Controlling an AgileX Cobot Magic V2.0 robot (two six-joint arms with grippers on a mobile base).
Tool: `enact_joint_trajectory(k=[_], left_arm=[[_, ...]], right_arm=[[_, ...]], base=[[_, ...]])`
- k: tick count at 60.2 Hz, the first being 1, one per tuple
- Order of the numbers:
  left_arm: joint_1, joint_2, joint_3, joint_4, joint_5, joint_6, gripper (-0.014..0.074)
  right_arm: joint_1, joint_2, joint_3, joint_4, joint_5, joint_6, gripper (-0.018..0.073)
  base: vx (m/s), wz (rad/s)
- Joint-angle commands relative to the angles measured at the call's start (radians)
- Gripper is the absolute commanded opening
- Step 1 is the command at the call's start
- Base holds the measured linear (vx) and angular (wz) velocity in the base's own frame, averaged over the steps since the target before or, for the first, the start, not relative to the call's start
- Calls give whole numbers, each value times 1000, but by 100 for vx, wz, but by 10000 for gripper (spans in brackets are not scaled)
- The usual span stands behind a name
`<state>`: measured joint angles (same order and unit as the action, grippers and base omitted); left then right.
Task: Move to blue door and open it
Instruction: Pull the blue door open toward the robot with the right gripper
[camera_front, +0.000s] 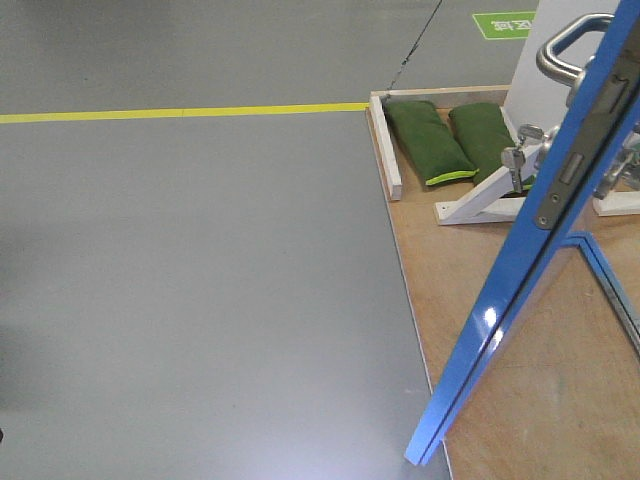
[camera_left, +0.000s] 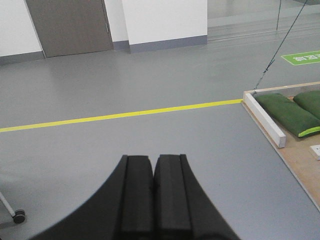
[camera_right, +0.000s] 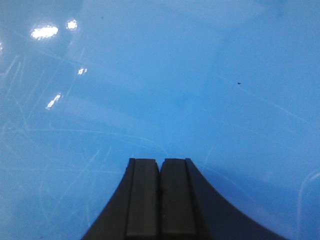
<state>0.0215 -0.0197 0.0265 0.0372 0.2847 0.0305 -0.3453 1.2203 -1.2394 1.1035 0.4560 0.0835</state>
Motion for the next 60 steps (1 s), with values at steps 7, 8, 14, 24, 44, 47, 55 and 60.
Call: enact_joint_trajectory(k=[7,8,14,24,44,47,55,60], left_arm=[[-6,-7,6,-8,-84,-2,70],[-6,-7,6,-8,-84,-2,70],[-6,-7,6,-8,-84,-2,70],[-6,-7,6,-8,-84,-2,70],[-6,-7,6,-8,-84,-2,70],[-6,-7,6,-8,-84,-2,70],[-6,-7,6,-8,-84,-2,70],[-6,-7,6,-8,-84,-2,70]], right_arm=[[62,8,-25,28,57,-18,2],[62,8,-25,28,57,-18,2],[62,8,-25,28,57,-18,2],[62,8,-25,28,57,-18,2],[62,8,-25,28,57,-18,2],[62,8,-25,28,57,-18,2],[62,8,-25,28,57,-18,2],[62,8,-25,28,57,-18,2]], base=[[0,0],[0,0],[0,0],[0,0],[0,0],[0,0],[0,0],[0,0]])
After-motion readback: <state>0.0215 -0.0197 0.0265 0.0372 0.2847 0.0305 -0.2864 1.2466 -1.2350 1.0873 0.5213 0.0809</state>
